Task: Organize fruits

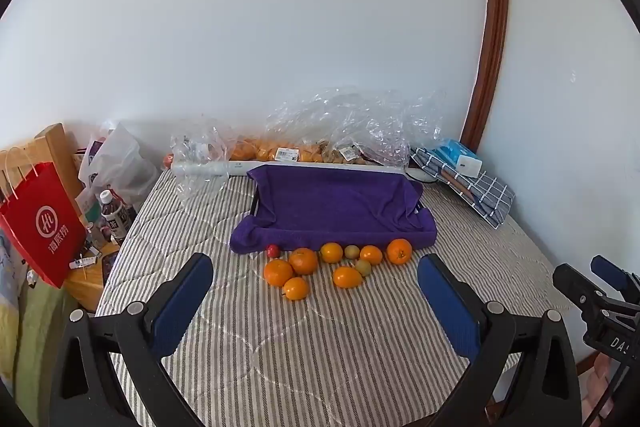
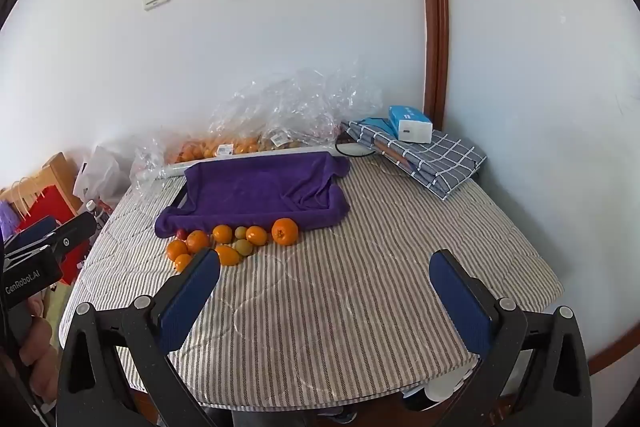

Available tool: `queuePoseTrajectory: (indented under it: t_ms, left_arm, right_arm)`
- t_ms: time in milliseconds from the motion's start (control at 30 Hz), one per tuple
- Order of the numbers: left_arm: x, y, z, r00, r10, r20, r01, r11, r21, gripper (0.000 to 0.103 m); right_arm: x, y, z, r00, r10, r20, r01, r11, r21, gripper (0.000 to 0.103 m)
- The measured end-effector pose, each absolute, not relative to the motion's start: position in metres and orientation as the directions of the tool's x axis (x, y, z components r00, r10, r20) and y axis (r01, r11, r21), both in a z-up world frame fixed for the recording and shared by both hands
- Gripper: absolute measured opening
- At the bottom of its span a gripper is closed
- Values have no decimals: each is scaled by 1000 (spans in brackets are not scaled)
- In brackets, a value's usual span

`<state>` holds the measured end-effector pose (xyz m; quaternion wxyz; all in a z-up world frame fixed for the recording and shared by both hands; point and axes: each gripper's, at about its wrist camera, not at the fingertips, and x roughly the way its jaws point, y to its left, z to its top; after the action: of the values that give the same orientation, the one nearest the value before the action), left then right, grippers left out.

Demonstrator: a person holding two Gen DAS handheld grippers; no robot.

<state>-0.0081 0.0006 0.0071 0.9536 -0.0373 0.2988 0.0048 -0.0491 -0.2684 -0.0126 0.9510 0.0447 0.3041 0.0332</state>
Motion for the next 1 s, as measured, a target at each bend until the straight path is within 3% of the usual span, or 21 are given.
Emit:
queuePoseTrajectory:
  t_ms: [1000]
  left_arm:
    - [-7,3,8,822,-15,-569,-28,997,-67,103]
  right_arm:
    - [-48,-266,-6,814,93,-574,-40,994,105,103]
